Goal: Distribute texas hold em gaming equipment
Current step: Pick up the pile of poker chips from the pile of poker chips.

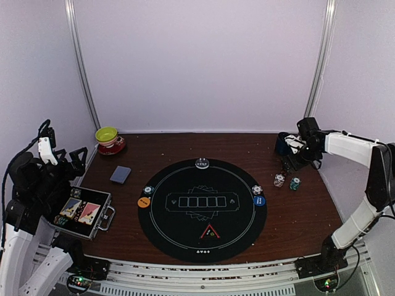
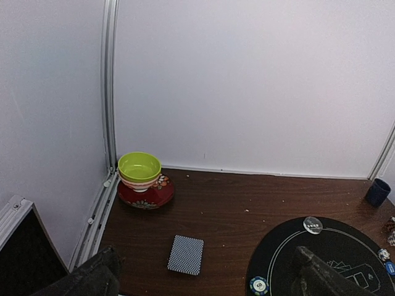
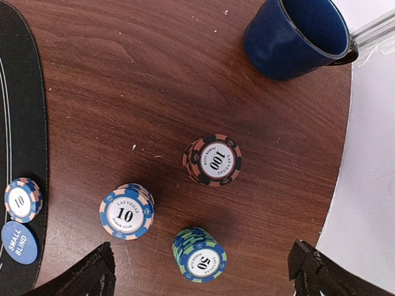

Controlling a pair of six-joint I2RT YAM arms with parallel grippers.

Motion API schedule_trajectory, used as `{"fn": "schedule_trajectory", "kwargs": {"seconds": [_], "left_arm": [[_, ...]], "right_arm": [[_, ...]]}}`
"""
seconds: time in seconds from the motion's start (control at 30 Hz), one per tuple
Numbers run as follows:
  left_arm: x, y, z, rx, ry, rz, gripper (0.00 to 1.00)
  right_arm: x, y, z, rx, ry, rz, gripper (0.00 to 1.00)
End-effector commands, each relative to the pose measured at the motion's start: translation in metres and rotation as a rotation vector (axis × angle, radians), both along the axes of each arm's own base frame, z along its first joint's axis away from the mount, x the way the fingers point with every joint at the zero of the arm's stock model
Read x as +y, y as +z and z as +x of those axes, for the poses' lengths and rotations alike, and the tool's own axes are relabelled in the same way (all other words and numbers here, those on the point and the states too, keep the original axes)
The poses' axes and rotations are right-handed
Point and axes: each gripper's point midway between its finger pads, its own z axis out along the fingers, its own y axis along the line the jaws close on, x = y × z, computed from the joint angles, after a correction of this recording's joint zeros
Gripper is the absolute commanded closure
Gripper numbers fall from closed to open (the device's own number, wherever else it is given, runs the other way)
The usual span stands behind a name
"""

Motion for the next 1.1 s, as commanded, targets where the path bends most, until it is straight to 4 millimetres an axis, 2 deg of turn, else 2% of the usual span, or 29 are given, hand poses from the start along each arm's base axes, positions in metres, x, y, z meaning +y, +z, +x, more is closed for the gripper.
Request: {"fn": "schedule_trajectory", "kwargs": {"seconds": [0.0,0.23,0.6,0.83,1.07], "left_arm": [[0.0,0.01,0.0,-0.046,-0.006,0.005,0.02],[-0.001,0.01,0.0,-0.048,-0.01,0.005,0.02],[-0.003,0.011,-0.001,-0.052,-0.022,0.006,0.02],[-0.003,0.011,-0.001,-0.054,-0.021,0.005,0.02],[-0.003,0.011,-0.001,-0.056,-0.02,0.006,0.02]], "right_arm": [[-0.011,0.011,0.006,-0.057,-0.013,-0.021,0.0],[-0.016,-0.009,0.006,-0.009,-0.02,-0.039,0.02],[-0.009,-0.017,0.01,0.003,-0.014,0.03,0.07],[-0.013,-0.026,0.025,-0.025,-0.074,0.038,0.11],[-0.018,-0.024,0.023,-0.02,-0.09,0.034,0.11]]}}
